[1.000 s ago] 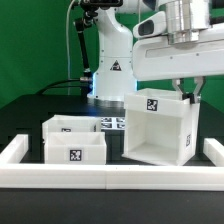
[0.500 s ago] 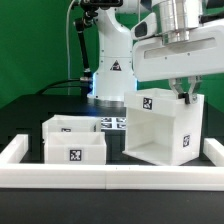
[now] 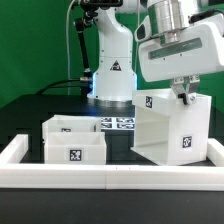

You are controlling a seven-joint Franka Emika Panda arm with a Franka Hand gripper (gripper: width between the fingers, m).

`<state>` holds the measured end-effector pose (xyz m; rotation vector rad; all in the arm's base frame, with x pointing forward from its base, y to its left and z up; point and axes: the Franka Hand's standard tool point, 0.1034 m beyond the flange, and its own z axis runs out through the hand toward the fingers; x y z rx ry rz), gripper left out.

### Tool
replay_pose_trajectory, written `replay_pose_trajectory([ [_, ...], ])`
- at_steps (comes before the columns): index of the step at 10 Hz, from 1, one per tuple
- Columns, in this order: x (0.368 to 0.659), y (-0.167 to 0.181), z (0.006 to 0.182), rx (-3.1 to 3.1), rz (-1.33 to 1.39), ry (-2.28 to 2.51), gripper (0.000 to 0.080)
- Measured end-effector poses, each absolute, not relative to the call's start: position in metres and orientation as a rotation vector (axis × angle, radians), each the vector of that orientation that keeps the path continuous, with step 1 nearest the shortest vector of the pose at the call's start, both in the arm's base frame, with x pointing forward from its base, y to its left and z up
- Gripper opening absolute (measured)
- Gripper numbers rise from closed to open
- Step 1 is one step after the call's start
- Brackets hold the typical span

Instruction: Assemble drawer

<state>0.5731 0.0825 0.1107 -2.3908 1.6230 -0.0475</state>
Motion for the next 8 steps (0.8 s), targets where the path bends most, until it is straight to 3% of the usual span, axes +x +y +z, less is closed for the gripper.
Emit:
replay_pose_trajectory([
  [8, 0.617, 0.086, 0.11, -2.123, -0.023, 1.873, 0.004],
])
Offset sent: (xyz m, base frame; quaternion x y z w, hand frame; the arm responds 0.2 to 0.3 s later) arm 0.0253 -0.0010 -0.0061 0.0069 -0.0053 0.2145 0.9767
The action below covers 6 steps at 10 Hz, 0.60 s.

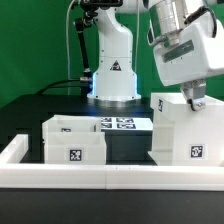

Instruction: Assemble drawer

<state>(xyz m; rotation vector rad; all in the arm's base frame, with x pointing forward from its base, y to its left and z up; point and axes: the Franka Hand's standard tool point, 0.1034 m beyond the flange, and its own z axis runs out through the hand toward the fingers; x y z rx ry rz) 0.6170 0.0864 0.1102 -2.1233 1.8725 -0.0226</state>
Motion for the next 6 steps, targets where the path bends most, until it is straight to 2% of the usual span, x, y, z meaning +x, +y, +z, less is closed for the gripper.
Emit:
replay_pose_trajectory([
  [6, 0.641, 0.087, 0.111, -2.108, -0.041, 1.859, 0.0042],
])
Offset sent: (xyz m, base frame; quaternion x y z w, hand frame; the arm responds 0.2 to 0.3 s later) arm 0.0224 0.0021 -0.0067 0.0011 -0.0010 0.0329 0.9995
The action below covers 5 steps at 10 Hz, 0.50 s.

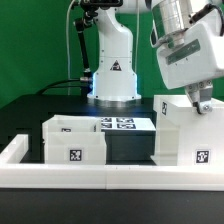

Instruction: Assemble drawer

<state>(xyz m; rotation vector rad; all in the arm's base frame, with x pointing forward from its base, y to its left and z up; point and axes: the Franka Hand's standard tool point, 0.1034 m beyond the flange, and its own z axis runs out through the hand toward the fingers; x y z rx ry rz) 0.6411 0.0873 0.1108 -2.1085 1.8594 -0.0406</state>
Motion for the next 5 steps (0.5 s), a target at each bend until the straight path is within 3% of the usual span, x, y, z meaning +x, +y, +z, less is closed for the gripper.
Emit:
replay_pose_trajectory([
  [5, 0.6426, 0.0874, 0.1101, -2.133, -0.036, 1.835, 0.0042],
])
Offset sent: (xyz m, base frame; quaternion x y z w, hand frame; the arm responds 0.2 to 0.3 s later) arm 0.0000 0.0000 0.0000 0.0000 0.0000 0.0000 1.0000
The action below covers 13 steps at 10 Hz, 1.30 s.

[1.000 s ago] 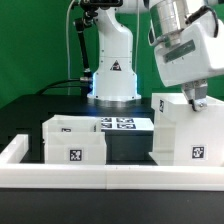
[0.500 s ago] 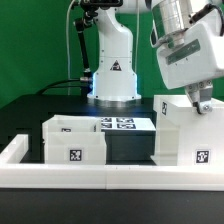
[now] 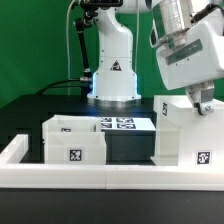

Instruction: Assemble drawer

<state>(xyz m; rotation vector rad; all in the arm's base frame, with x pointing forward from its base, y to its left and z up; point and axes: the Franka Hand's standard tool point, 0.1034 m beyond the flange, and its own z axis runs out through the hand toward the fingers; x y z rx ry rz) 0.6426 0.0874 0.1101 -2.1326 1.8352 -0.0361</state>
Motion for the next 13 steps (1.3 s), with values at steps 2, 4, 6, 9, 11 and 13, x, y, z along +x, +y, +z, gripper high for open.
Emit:
replay_pose_trajectory([
  [2, 0.643, 0.088, 0.11, -2.136, -0.037, 1.831, 0.0357],
  [4, 0.642, 0.088, 0.11, -2.149, -0.037, 1.817, 0.0563],
  [6, 0.639, 0.089, 0.114, -2.24, -0.03, 1.715, 0.0642],
  [9, 0.626, 0.08, 0.133, -2.402, -0.102, 1.478, 0.0649],
  [11, 0.613, 0.07, 0.148, -2.495, -0.122, 1.33, 0.0649],
  [13, 0.612, 0.071, 0.145, -2.517, -0.122, 1.299, 0.0649],
])
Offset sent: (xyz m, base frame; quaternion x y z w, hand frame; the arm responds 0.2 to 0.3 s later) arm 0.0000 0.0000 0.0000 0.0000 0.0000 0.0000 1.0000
